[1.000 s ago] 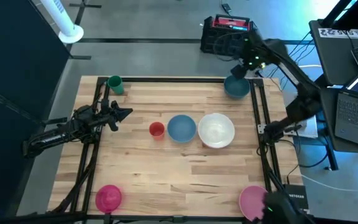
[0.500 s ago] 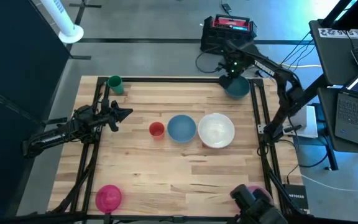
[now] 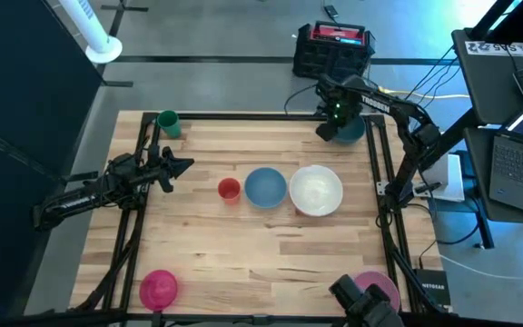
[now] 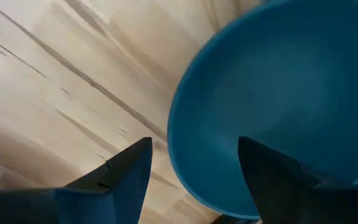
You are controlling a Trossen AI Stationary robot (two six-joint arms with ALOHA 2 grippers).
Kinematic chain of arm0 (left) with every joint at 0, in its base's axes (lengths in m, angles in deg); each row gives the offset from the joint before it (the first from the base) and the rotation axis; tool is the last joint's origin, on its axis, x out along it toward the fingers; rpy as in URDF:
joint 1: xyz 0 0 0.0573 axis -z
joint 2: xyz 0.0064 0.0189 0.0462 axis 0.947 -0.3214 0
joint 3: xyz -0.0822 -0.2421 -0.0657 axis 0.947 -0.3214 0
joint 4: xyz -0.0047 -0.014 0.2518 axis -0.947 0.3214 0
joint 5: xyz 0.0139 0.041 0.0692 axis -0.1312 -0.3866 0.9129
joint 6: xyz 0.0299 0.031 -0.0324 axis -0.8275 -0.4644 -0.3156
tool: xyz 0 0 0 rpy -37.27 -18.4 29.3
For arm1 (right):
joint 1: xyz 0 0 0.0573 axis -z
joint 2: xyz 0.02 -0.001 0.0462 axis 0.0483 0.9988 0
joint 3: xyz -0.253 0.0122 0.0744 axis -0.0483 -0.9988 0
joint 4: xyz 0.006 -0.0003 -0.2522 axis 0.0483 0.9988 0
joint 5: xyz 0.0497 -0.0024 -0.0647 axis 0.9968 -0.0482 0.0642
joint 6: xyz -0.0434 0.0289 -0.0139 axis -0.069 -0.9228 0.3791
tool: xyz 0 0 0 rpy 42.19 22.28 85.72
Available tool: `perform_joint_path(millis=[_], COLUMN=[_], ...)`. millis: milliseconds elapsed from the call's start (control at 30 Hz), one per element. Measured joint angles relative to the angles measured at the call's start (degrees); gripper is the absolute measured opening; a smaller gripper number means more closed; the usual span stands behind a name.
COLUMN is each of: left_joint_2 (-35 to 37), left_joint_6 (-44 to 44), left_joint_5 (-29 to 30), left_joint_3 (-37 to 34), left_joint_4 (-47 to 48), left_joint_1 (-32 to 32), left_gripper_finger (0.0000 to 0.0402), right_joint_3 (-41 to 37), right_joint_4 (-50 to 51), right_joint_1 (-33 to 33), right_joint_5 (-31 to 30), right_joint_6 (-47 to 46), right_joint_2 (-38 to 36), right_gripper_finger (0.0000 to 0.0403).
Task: Nest bowls inside each other
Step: Stack the dark blue bowl on top of the white bowl
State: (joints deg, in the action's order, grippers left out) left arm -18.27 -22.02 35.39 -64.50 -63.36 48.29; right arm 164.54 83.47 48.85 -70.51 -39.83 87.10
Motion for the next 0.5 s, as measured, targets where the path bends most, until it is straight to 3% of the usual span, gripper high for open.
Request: perform_joint_path(millis=[300,500], left_joint_2=[0.0,0.01], left_joint_6=[-1.03,-1.71], left_joint_5=[0.02,0.04], left_joint_3=[0.0,0.0], left_joint_4=[1.89,1.86], left_joint_1=[-0.02,-0.03], left_gripper_finger=[0.0,0.0], right_joint_3=[-6.31,-7.32], right_joint_4=[-6.32,-7.56], right_joint_1=[-0.74,-1.16], right_joint_5=[0.92,2.02], right_joint_6=[-1.39,-0.31], right_joint_2=[-0.02,-0.2], right_gripper_finger=[0.0226,0.0126])
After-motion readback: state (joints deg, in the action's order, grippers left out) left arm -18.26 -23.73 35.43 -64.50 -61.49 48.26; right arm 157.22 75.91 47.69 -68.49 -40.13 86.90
